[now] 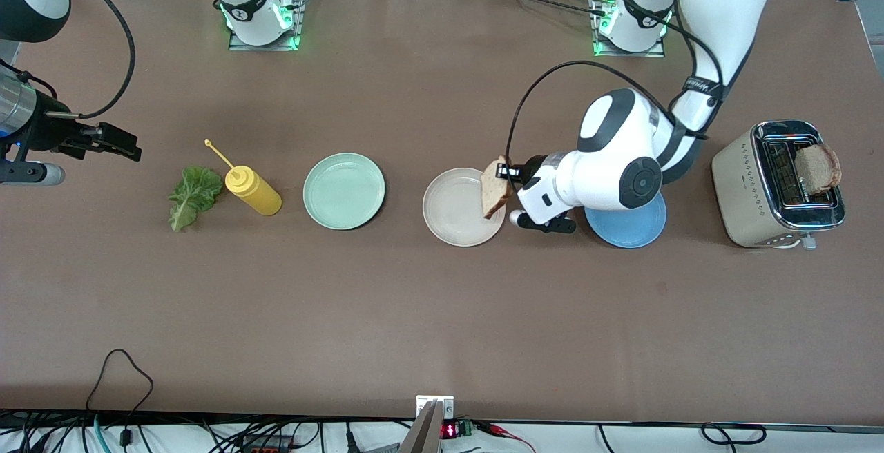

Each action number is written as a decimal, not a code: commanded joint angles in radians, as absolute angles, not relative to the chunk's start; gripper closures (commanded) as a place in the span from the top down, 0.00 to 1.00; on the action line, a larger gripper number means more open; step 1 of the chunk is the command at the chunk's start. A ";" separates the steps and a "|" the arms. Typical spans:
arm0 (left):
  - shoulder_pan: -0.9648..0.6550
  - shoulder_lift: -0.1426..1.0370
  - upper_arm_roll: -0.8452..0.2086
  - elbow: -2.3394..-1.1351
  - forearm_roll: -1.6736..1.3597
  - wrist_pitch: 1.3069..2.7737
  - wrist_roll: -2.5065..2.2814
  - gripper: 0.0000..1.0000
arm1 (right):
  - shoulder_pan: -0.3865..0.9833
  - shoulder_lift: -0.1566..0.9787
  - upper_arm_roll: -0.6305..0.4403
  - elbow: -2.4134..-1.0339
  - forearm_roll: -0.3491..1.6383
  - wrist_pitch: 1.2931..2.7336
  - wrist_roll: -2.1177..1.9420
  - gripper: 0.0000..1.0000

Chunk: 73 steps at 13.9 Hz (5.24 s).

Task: Make sandwich in beige plate with both arms
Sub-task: 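Carry the bread to the beige plate and lower it with the left gripper, then release the bread, return the left gripper while the right gripper reaches the bottle, then grasp the yellow squeeze bottle with the right gripper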

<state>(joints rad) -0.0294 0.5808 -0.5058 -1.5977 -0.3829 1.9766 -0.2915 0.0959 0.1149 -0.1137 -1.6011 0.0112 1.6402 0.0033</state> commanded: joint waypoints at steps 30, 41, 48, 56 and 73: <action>-0.087 0.704 -0.488 -1.634 -0.489 2.195 -0.264 1.00 | 0.143 0.135 -0.110 -1.673 0.021 1.687 0.015 1.00; -0.063 0.391 -0.126 -1.617 -0.207 1.901 0.022 1.00 | 0.029 0.037 -0.088 -2.074 0.021 2.051 -0.223 1.00; -0.052 0.276 0.104 -1.401 -0.083 1.647 0.063 1.00 | -0.165 0.003 -0.037 -2.262 0.311 2.221 -0.997 1.00; -0.032 0.164 0.107 -1.387 -0.066 1.477 -0.031 1.00 | -0.232 0.168 -0.031 -2.286 0.806 2.214 -1.812 1.00; 0.020 -0.035 0.006 -1.658 -0.048 1.566 -0.046 1.00 | -0.244 0.383 0.029 -2.258 1.198 2.102 -2.287 1.00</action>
<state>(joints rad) 0.0131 0.0006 0.0283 -1.6189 -0.0757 1.5430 -0.0367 -0.2334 0.3556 0.0080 -2.2754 1.1566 2.1010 -2.2610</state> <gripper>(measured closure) 0.000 0.000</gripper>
